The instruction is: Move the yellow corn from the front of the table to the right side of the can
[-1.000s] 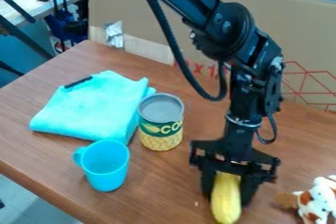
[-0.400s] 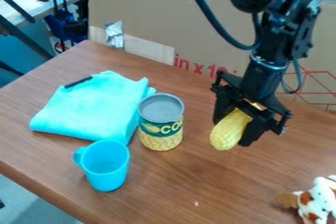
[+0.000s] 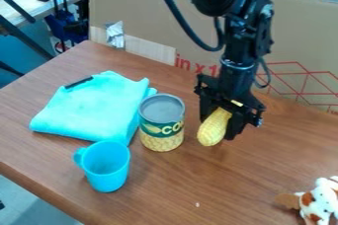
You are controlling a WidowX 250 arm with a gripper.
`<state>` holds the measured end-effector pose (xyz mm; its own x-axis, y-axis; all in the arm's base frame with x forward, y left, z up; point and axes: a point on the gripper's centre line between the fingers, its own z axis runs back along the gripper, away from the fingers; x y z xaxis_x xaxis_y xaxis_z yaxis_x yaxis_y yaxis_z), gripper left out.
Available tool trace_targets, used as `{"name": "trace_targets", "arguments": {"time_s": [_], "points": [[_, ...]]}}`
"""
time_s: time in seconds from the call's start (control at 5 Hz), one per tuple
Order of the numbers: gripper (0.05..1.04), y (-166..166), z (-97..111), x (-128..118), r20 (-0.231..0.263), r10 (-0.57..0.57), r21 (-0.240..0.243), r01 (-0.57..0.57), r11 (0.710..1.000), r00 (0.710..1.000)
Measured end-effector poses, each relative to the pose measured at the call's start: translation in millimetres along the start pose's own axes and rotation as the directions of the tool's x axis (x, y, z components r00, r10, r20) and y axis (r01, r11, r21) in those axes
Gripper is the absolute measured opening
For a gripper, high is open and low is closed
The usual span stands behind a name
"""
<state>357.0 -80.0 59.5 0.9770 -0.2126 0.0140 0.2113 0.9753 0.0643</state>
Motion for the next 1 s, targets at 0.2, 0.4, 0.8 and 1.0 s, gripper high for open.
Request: {"name": "trace_targets", "arguments": {"time_s": [0.2,0.4,0.8,1.0], "points": [[0.695,6,-6,4,-0.003,0.026,-0.007,-0.026,1.000,1.000],[0.696,7,-7,12,0.009,0.030,-0.024,-0.030,0.999,1.000],[0.765,8,-16,15,-0.019,0.010,-0.035,-0.011,0.999,1.000],[0.999,11,-16,15,-0.020,-0.001,-0.024,0.000,1.000,1.000]]}}
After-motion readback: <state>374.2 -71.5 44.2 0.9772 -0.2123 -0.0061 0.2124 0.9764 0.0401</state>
